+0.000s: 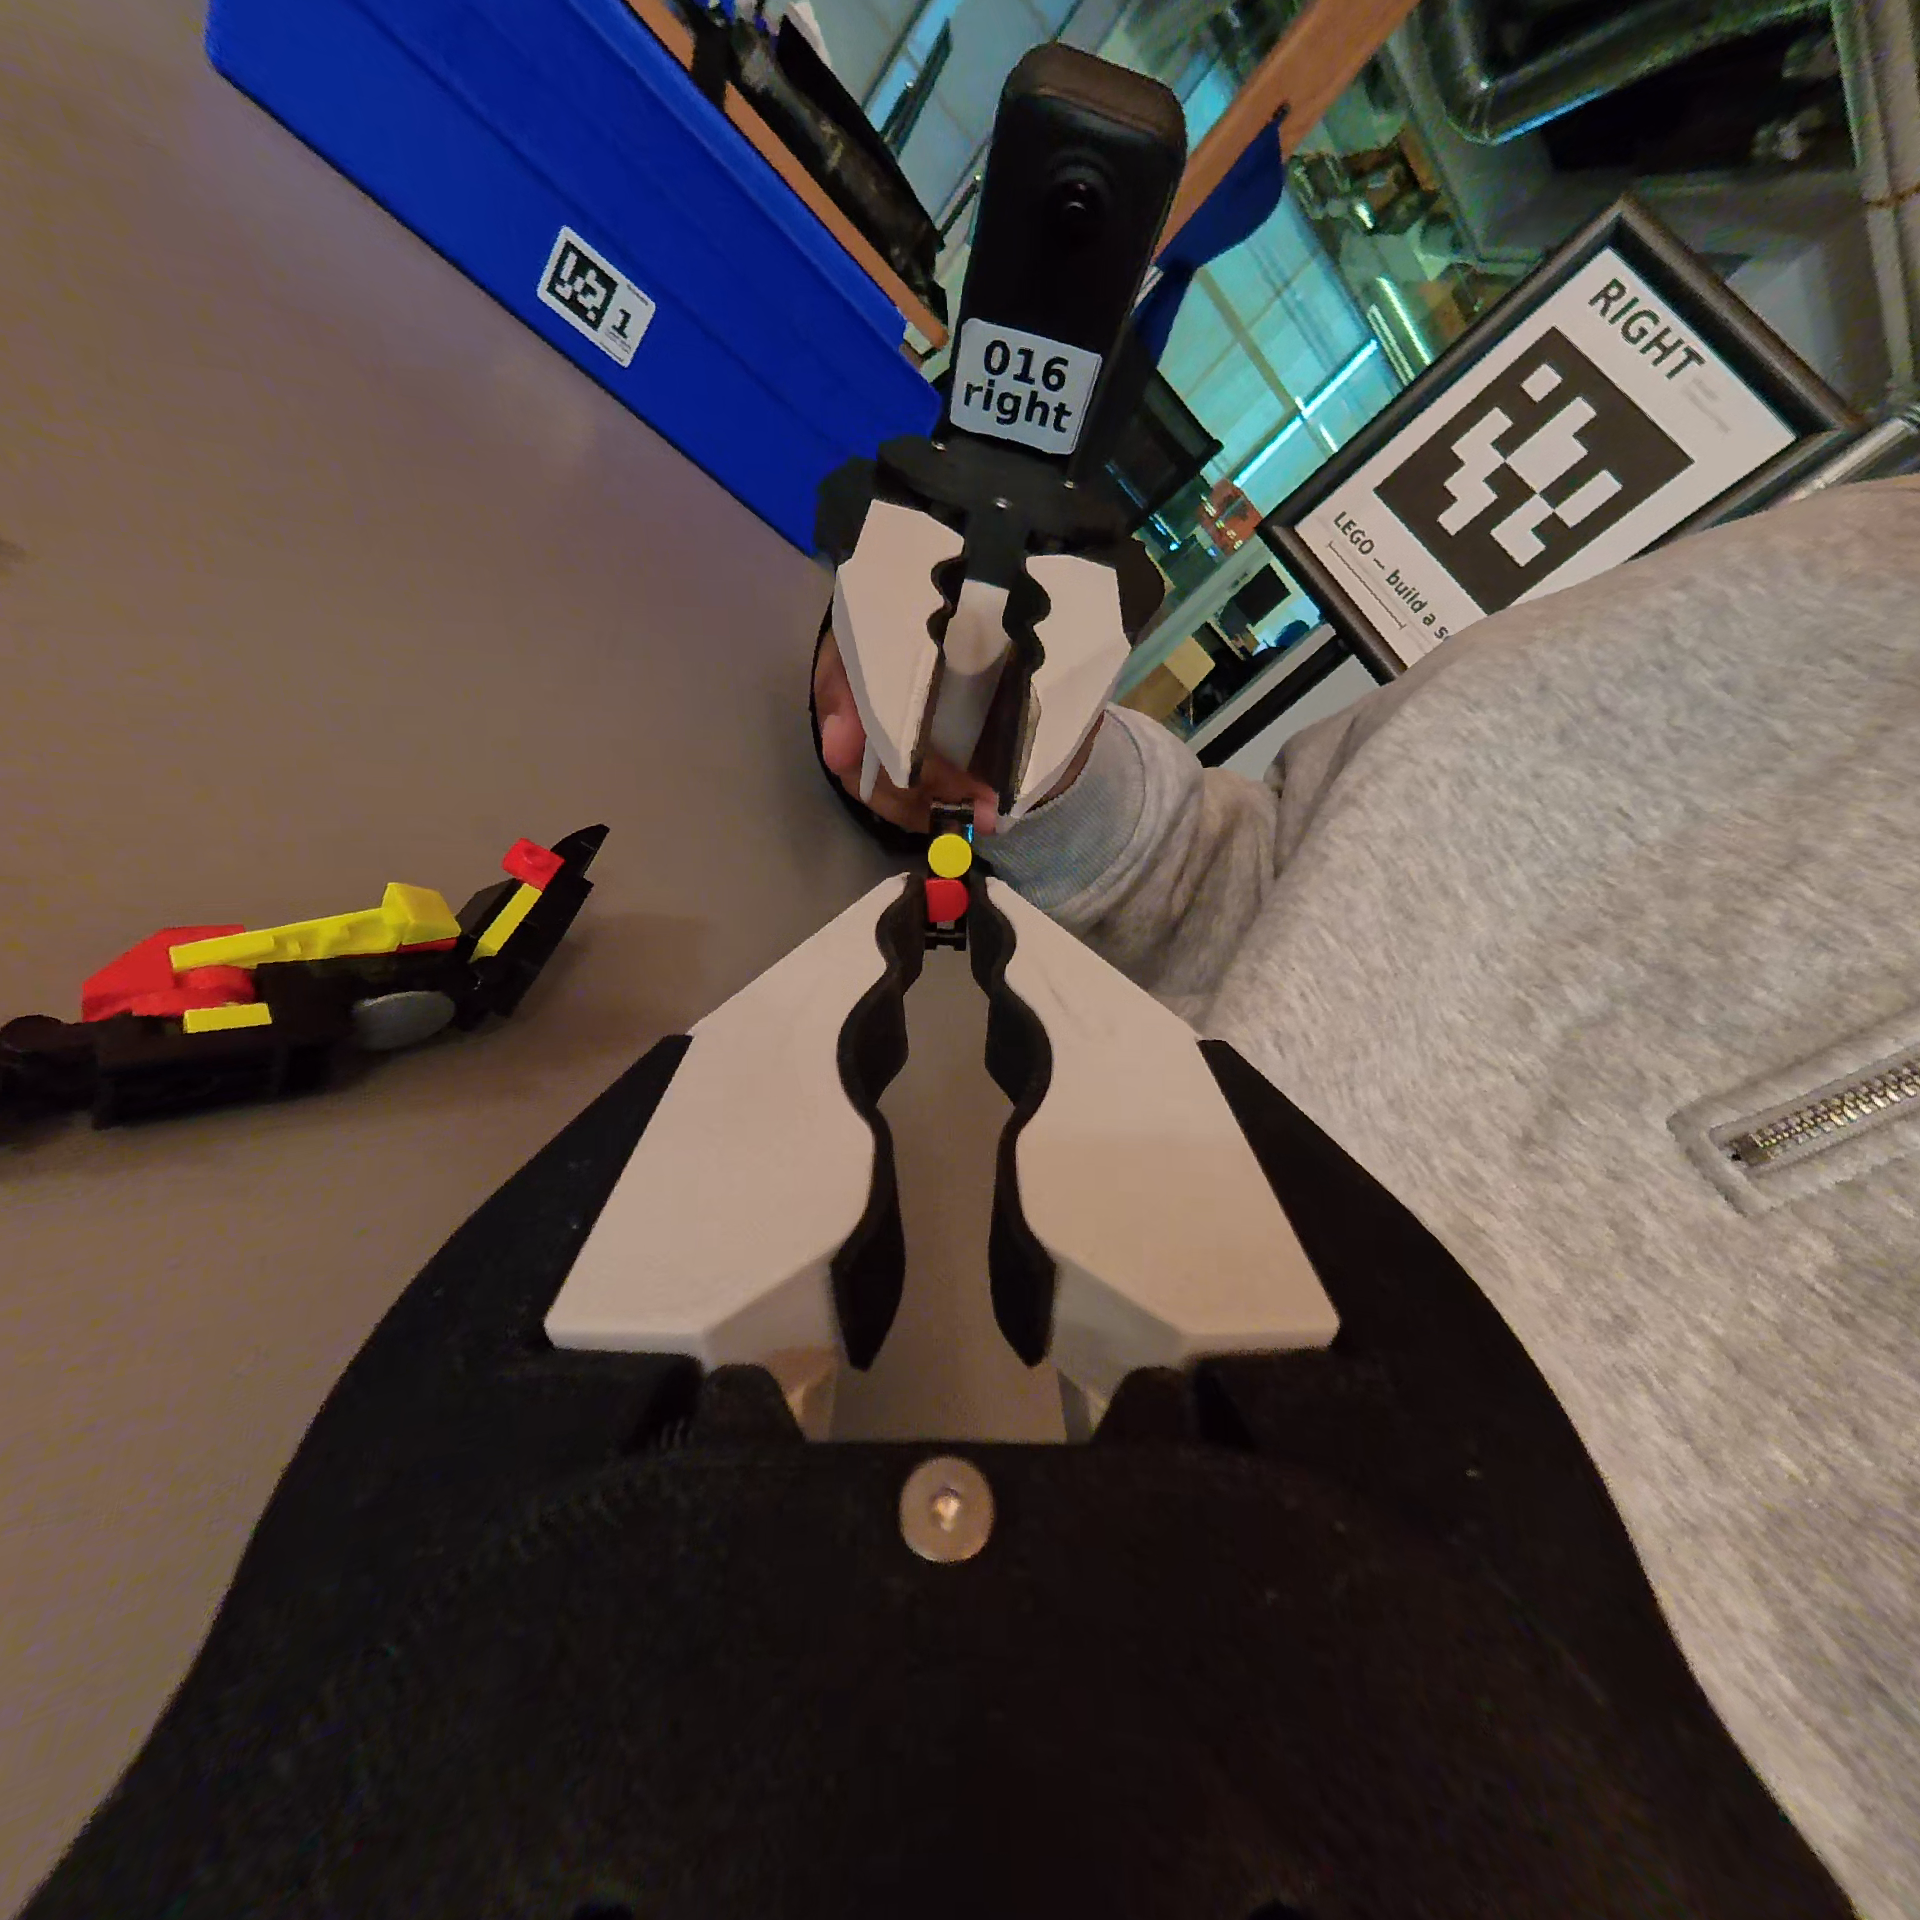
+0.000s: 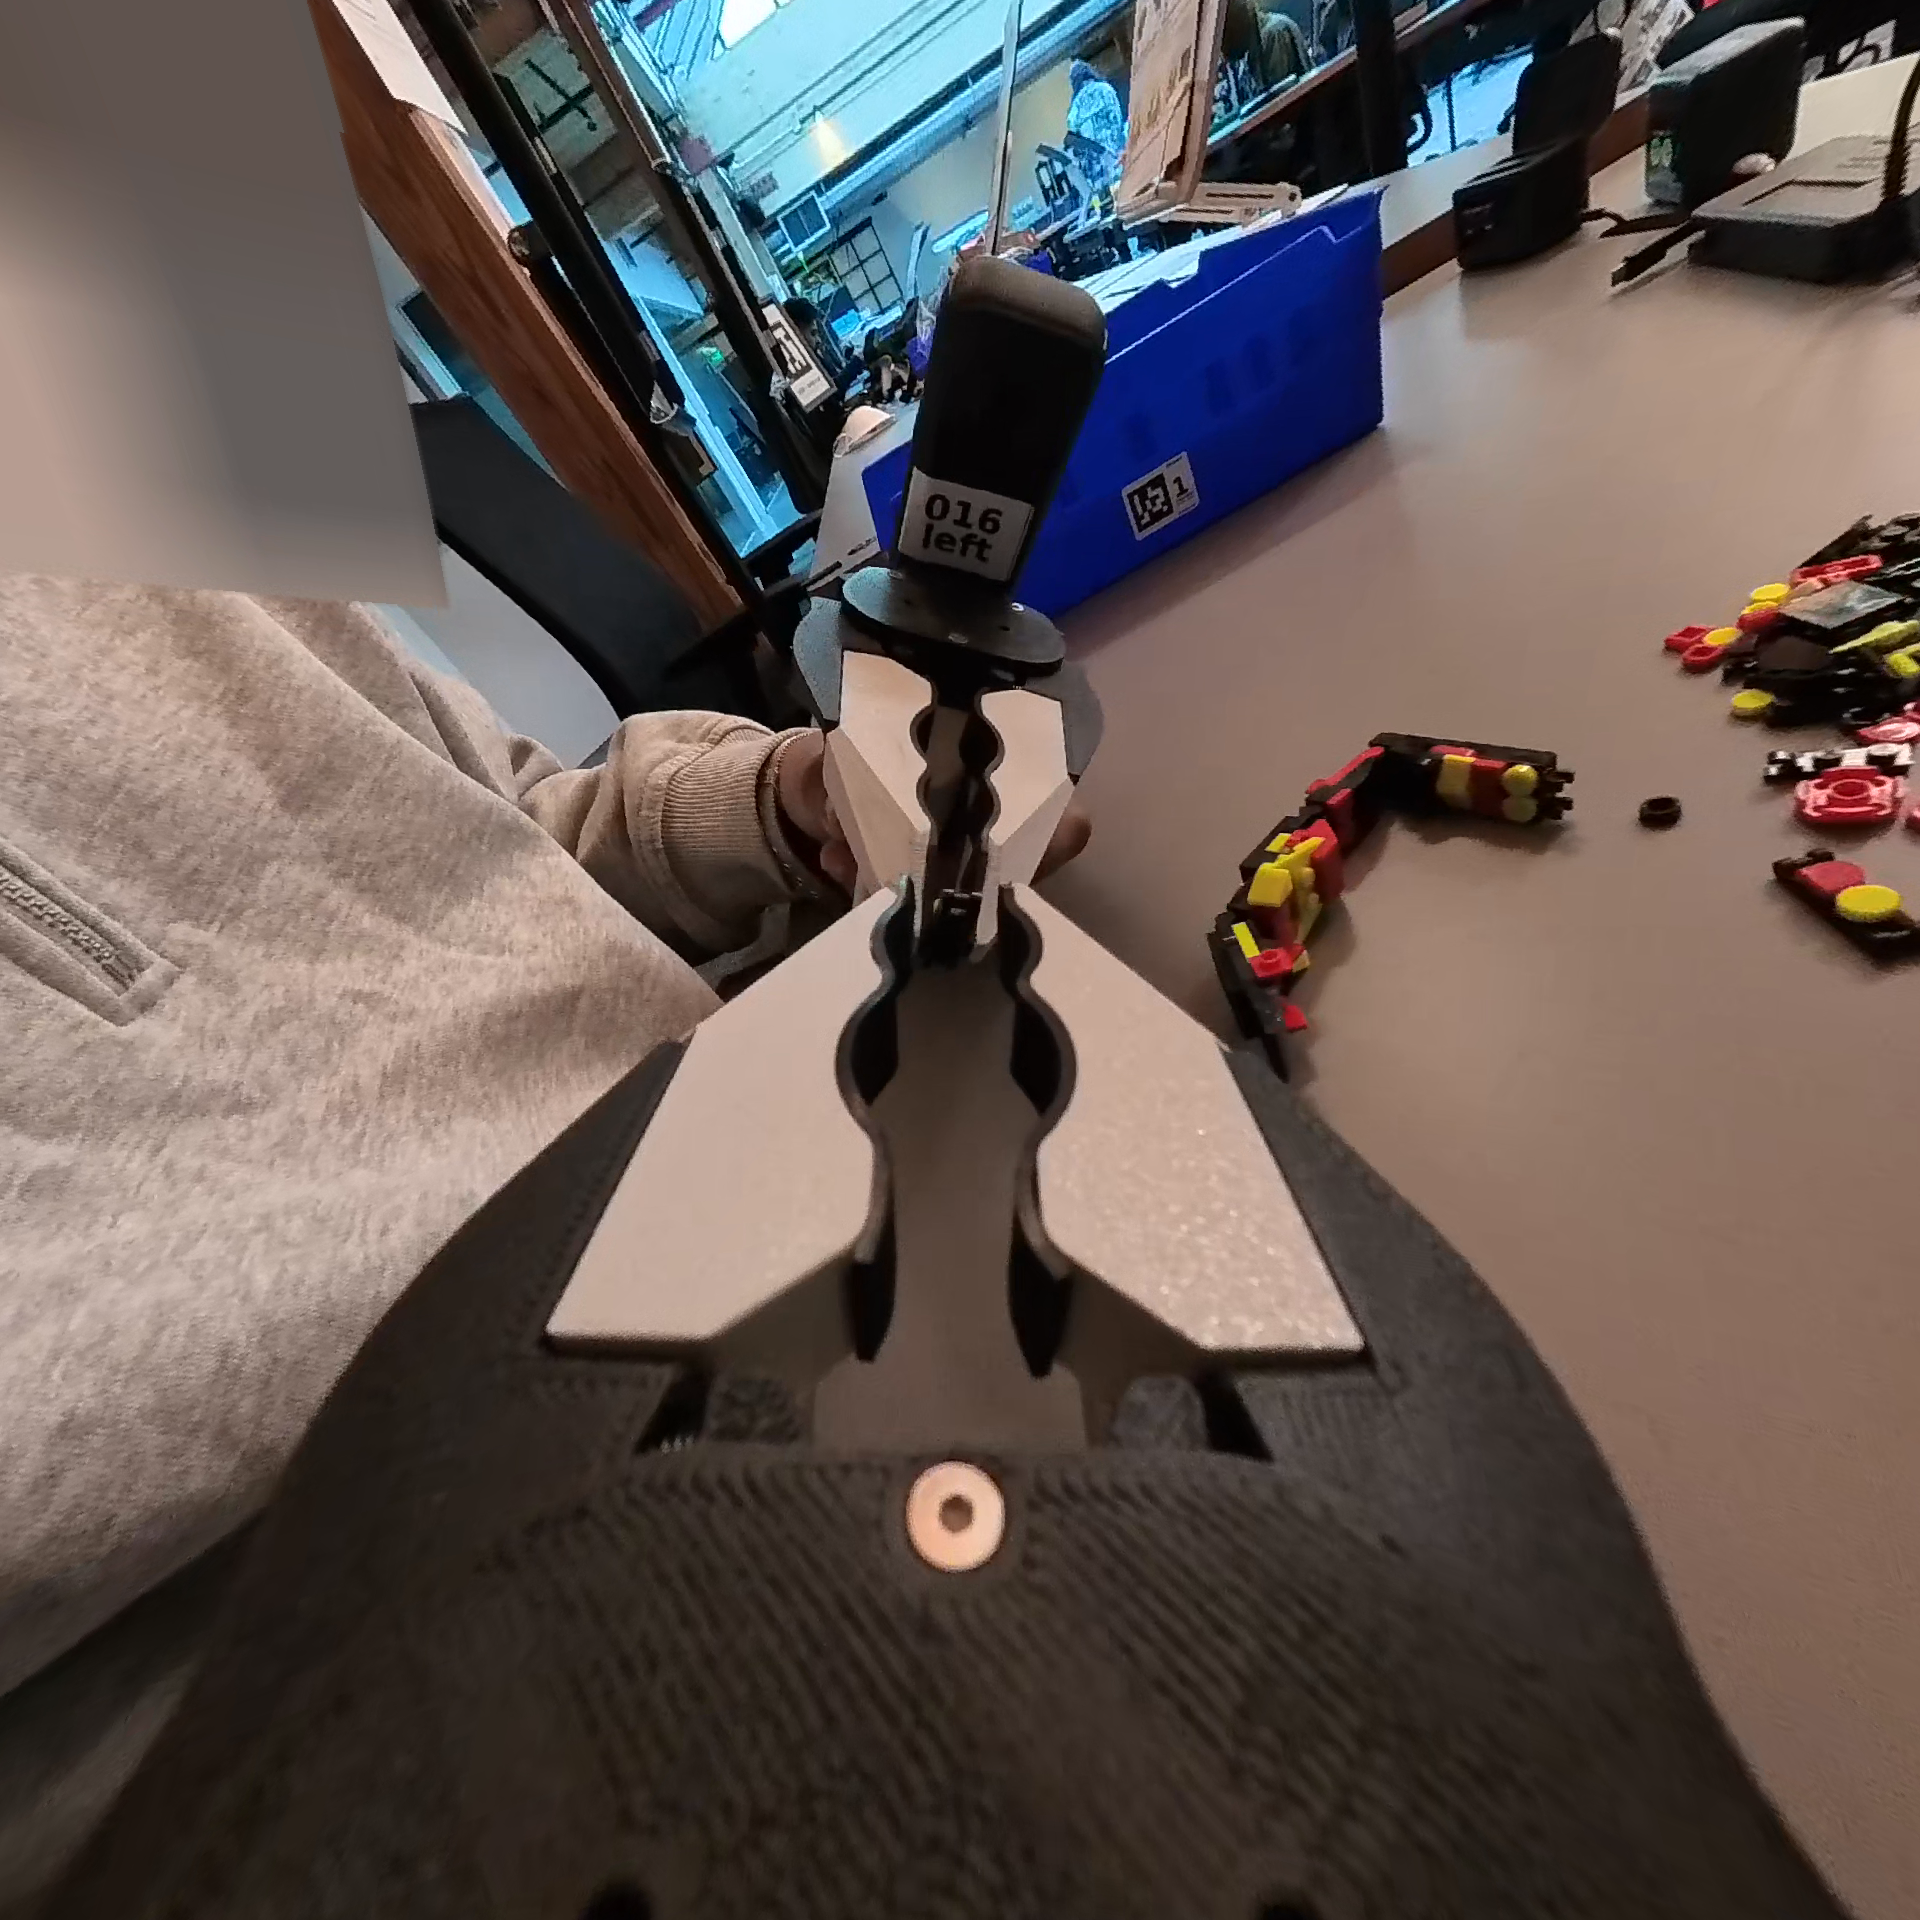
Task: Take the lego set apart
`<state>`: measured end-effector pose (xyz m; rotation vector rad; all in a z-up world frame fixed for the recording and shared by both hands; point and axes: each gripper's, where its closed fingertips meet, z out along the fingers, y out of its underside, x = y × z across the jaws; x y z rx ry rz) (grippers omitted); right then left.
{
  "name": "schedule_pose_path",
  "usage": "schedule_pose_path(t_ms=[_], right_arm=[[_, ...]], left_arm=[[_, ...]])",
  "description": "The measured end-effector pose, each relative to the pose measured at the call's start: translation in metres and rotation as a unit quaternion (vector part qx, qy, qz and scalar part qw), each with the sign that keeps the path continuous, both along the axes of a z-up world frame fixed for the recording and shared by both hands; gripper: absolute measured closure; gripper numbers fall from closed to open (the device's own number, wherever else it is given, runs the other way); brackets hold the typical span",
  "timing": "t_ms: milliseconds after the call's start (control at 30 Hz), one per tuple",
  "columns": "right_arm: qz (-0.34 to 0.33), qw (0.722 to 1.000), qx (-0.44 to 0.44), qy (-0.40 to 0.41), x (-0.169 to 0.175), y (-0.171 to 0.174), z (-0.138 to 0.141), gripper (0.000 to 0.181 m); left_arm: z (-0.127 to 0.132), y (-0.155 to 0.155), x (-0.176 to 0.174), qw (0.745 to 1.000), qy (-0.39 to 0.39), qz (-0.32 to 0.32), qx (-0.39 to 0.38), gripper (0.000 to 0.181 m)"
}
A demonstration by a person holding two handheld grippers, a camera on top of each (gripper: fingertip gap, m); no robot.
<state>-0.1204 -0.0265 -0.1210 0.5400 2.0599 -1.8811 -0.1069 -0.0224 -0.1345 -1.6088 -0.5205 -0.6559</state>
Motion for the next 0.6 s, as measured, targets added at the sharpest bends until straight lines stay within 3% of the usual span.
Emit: schedule_pose_path(t_ms=[600], right_arm=[[-0.005,1.0,0.001,0.006,-0.0008,-0.0002,0.0,0.172]], left_arm=[[-0.0015,0.0013,0.0,1.0,-0.006,-0.002,-0.003,0.175]])
